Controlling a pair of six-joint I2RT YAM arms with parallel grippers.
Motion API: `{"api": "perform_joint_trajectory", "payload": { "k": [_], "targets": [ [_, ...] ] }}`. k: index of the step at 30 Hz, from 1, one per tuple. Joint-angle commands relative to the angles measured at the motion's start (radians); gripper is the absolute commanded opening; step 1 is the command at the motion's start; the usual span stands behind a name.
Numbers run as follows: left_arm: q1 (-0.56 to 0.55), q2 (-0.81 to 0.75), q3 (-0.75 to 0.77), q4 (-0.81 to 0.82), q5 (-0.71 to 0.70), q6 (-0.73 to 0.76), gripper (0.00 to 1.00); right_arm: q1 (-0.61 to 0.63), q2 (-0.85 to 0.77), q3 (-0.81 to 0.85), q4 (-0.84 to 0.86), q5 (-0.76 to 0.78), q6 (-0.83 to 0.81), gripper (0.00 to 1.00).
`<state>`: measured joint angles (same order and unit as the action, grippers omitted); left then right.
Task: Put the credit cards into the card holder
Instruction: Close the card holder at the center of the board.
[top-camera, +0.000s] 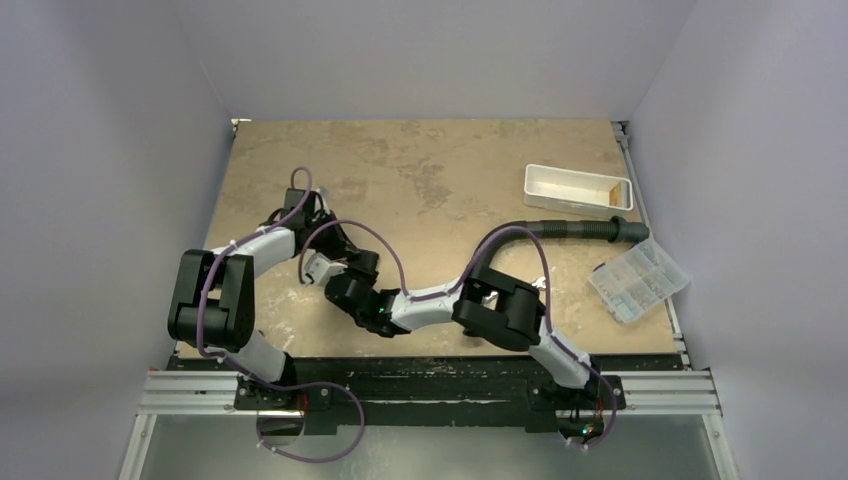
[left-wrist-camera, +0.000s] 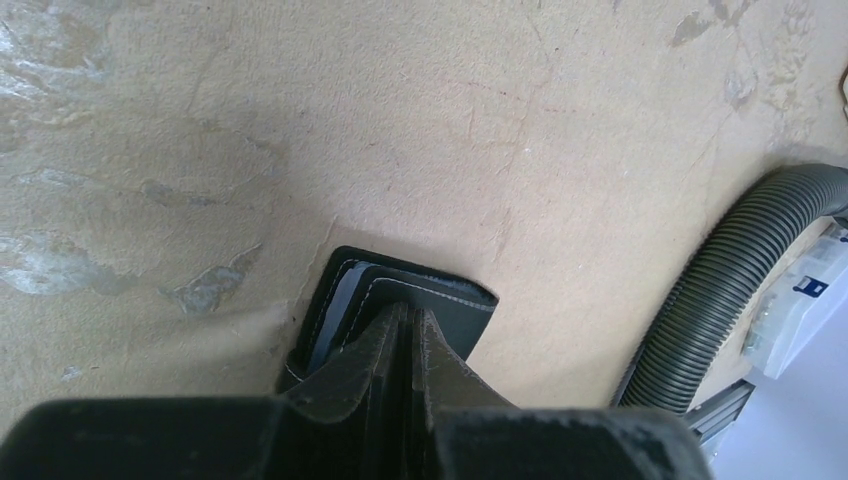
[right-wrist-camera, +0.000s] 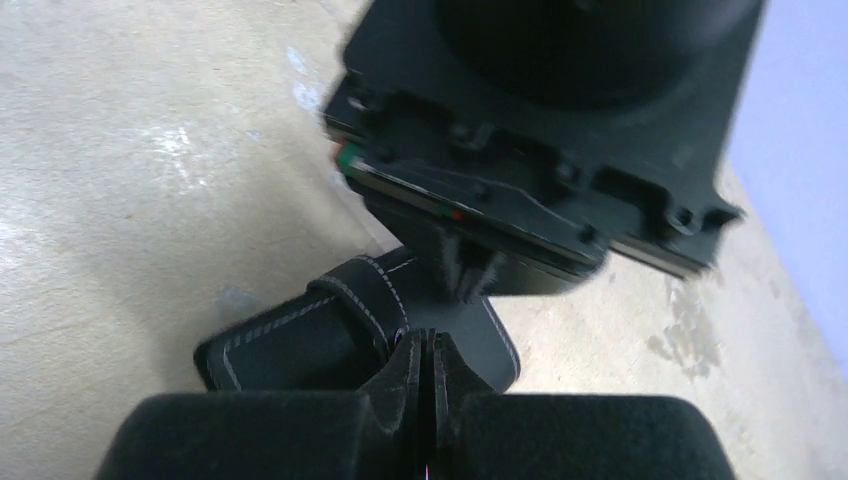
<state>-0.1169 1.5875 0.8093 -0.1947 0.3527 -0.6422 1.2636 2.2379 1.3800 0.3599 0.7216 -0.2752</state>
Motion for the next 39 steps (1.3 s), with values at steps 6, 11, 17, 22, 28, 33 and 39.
{"api": "perform_joint_trajectory", "payload": {
  "k": [6,11,17,22,28,33,39],
  "targets": [
    [0.025,-0.009,-0.004,-0.022,-0.043,0.050,0.00,0.103,0.248,0.061,-0.371,-0.329,-0.291,0.00],
    [0.026,0.001,-0.004,-0.020,-0.029,0.052,0.00,0.103,0.274,0.076,-0.471,-0.421,-0.368,0.00],
    [0.032,0.005,0.013,-0.021,-0.002,0.053,0.00,0.085,0.263,0.080,-0.473,-0.431,-0.410,0.00],
    [0.082,-0.033,0.071,-0.058,0.046,0.056,0.17,0.057,0.201,0.036,-0.410,-0.411,-0.366,0.00],
    [0.173,-0.161,0.136,-0.149,0.033,0.081,0.46,-0.015,0.114,-0.021,-0.340,-0.579,-0.258,0.04],
    [0.209,-0.248,0.102,-0.170,0.021,0.073,0.51,-0.052,0.102,-0.023,-0.325,-0.711,-0.197,0.07],
    [0.242,-0.263,0.030,-0.194,0.013,0.088,0.52,-0.128,0.068,-0.059,-0.275,-0.858,-0.064,0.16]
  ]
}}
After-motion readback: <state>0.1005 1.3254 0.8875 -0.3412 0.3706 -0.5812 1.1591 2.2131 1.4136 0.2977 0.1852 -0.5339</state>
